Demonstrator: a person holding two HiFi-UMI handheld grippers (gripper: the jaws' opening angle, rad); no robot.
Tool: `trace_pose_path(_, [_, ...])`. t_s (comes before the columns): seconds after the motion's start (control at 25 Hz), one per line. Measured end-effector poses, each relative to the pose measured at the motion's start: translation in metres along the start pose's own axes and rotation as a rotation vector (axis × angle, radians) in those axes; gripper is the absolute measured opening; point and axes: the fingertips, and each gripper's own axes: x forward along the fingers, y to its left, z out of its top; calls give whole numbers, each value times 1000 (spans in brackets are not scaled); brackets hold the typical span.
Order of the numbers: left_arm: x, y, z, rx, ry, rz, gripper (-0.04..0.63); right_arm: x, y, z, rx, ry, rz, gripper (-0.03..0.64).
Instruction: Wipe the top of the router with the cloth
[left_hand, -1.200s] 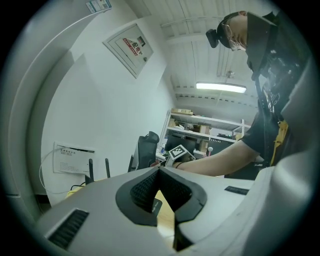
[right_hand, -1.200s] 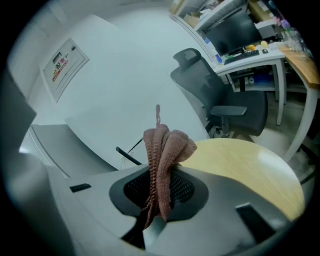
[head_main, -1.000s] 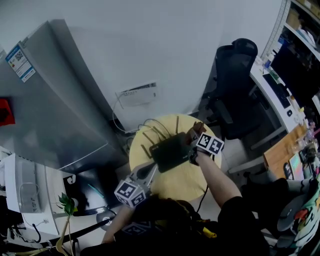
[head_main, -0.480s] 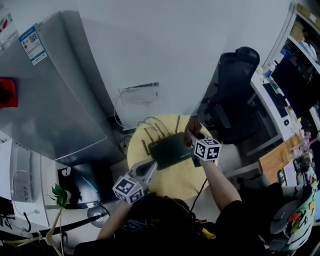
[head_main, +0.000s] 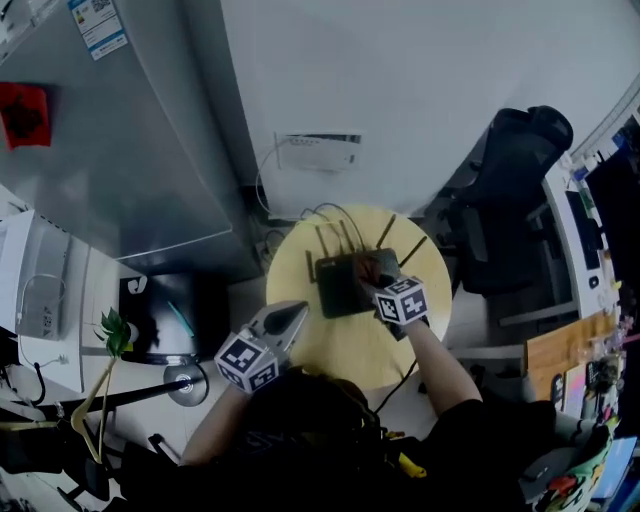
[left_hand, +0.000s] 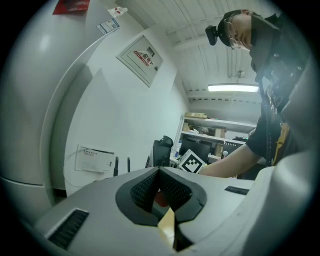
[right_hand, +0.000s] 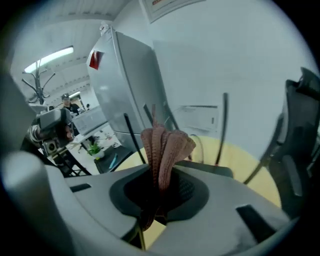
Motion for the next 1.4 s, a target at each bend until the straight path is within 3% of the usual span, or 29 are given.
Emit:
trace_pose_path(0.16, [-16, 13, -3, -12, -6, 85, -3, 49, 46, 7, 161, 133, 214, 66])
trace_pose_path(0.28, [-31, 23, -3, -11, -17, 165, -3, 76, 52, 1, 283, 211, 267, 64])
trace_pose_path(0.4, [-45, 30, -1, -17, -31, 236, -3, 96, 53, -2, 280, 257, 290, 65])
trace_pose_path(0.6, [-59, 33, -6, -32, -14, 291, -3, 123, 38, -5, 205, 314, 199, 66])
trace_pose_path(0.8, [-63, 32, -15, 11, 15, 316, -3, 130, 21, -17, -20, 368, 32, 67])
trace_pose_path(0.96, [-56, 32, -15, -7, 13, 302, -3, 126, 14, -18, -96, 380, -32, 67])
trace_pose_path(1.08, [-48, 31, -16, -12, 14, 283, -3, 119, 2, -22, -112, 380, -66, 67])
trace_pose_path(1.4, [-38, 28, -19, -23, 20, 254, -3, 94, -37, -26, -22, 349, -114, 67])
